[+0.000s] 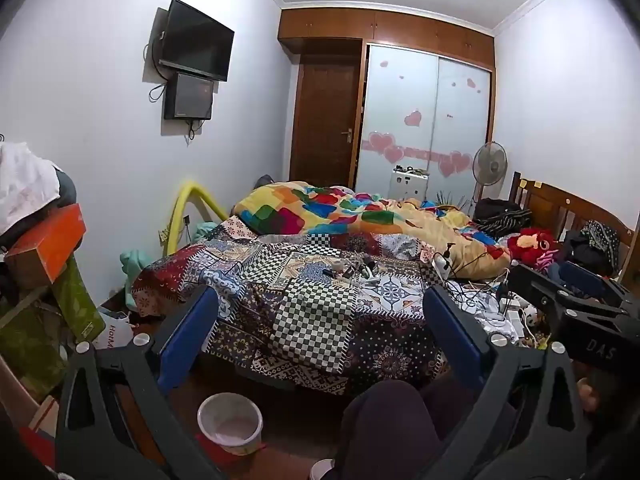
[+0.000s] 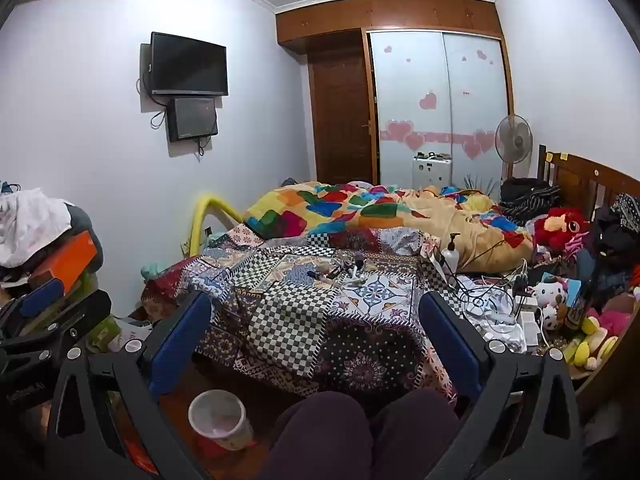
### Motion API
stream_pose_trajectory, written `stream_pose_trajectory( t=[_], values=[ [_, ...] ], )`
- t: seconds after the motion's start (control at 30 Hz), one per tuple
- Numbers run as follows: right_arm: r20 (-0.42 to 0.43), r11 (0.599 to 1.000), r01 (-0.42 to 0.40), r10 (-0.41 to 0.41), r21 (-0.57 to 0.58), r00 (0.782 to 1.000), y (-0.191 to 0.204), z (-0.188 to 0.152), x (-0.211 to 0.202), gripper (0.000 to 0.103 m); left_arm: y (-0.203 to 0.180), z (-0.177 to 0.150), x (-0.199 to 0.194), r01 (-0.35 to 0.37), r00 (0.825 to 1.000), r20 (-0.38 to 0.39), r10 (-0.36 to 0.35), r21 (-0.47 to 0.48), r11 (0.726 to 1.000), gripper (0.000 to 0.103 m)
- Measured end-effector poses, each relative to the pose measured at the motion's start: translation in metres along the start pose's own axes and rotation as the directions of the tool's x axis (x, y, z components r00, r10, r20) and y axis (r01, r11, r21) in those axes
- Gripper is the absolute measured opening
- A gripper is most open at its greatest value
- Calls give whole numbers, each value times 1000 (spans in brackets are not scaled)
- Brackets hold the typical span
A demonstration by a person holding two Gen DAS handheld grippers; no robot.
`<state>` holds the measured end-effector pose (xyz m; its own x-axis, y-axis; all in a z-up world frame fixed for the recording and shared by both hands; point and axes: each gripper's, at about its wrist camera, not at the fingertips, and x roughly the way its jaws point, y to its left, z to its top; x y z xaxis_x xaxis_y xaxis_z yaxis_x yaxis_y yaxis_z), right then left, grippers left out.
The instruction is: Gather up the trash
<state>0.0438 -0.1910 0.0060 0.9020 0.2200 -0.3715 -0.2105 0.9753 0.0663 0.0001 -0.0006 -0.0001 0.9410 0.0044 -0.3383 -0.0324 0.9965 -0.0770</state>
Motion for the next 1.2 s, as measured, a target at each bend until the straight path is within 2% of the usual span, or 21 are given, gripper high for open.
stream_pose_trajectory(
  t=[0.03,0.07,0.33,1.2],
  values=[
    [2,1000,0,0,-3,1000,0,0,0,103,-1,0,0,-2,1000,-2,2,3,1000,103],
    [1,1000,0,0,-3,1000,0,0,0,103,1,0,0,9,1000,7,-9,-33,999,103],
    [3,1000,3,-3,-11,1000,2,1,-1,103,8,0,1,-7,1000,6,7,-50,999,103],
    [7,1000,2,-2,-10,1000,4,0,-4,103,1,-2,-2,4,1000,8,-4,-20,1000,103]
  ],
)
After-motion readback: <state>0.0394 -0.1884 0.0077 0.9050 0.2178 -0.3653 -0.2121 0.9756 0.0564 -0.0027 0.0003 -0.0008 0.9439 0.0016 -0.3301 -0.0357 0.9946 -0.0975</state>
